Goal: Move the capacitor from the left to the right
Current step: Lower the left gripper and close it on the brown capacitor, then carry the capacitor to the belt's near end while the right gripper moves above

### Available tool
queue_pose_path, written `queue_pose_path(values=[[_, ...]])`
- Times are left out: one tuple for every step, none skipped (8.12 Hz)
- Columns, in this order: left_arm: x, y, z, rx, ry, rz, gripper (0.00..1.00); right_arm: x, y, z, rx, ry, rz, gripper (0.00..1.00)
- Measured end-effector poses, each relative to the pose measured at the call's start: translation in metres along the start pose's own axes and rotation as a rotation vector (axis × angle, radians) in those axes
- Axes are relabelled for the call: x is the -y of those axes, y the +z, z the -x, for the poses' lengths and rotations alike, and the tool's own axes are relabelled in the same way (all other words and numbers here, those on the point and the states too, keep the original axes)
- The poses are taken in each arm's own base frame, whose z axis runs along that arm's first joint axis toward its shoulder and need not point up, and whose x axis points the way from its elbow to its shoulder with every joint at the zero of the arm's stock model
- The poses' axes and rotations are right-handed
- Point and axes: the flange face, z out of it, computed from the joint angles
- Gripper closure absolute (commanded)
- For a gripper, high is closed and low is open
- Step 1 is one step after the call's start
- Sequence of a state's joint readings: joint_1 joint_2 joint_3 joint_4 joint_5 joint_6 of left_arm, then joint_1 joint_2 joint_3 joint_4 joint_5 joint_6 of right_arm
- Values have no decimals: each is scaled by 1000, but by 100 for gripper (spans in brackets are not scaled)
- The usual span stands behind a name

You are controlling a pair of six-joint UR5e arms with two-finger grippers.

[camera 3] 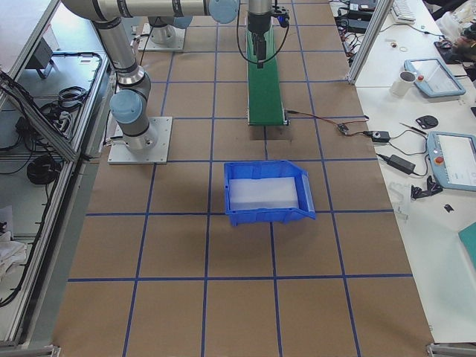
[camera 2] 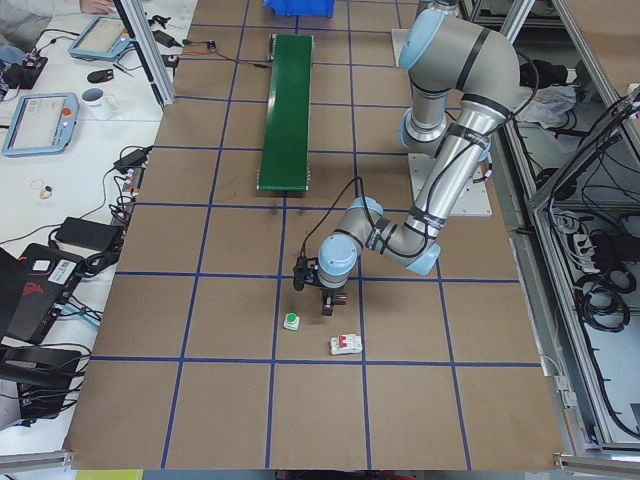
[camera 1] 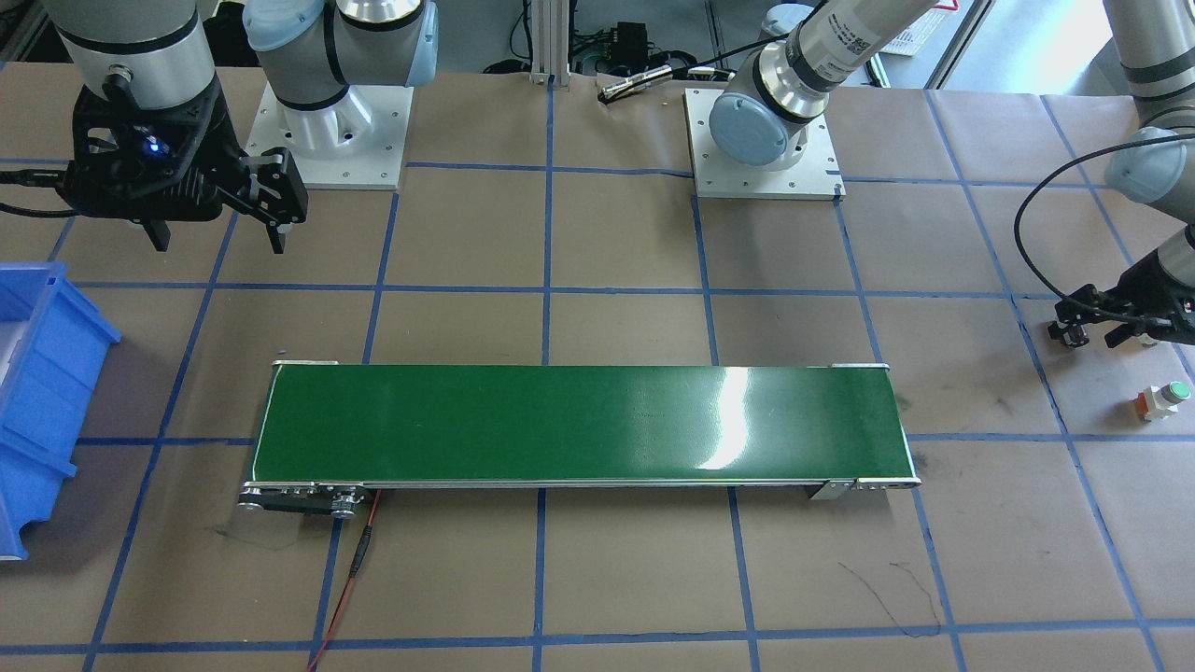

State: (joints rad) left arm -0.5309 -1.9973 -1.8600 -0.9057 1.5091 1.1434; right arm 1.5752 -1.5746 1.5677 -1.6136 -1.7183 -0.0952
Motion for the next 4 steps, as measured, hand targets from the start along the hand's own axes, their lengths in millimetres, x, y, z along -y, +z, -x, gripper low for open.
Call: queue_pose_path(values=[[-6,8,1,-6,-6,15,28,0,0,0,0,-1,-1,0],[-16,13,4,-1,-17,49,31,0,0,0,1,-2,-2,0],[-24,14,8,11,-24,81,45,0,0,1,1,-4,-3,0],[-28,14,10,19,-28,100,60,0,-1,1,2,-3,-7,0]])
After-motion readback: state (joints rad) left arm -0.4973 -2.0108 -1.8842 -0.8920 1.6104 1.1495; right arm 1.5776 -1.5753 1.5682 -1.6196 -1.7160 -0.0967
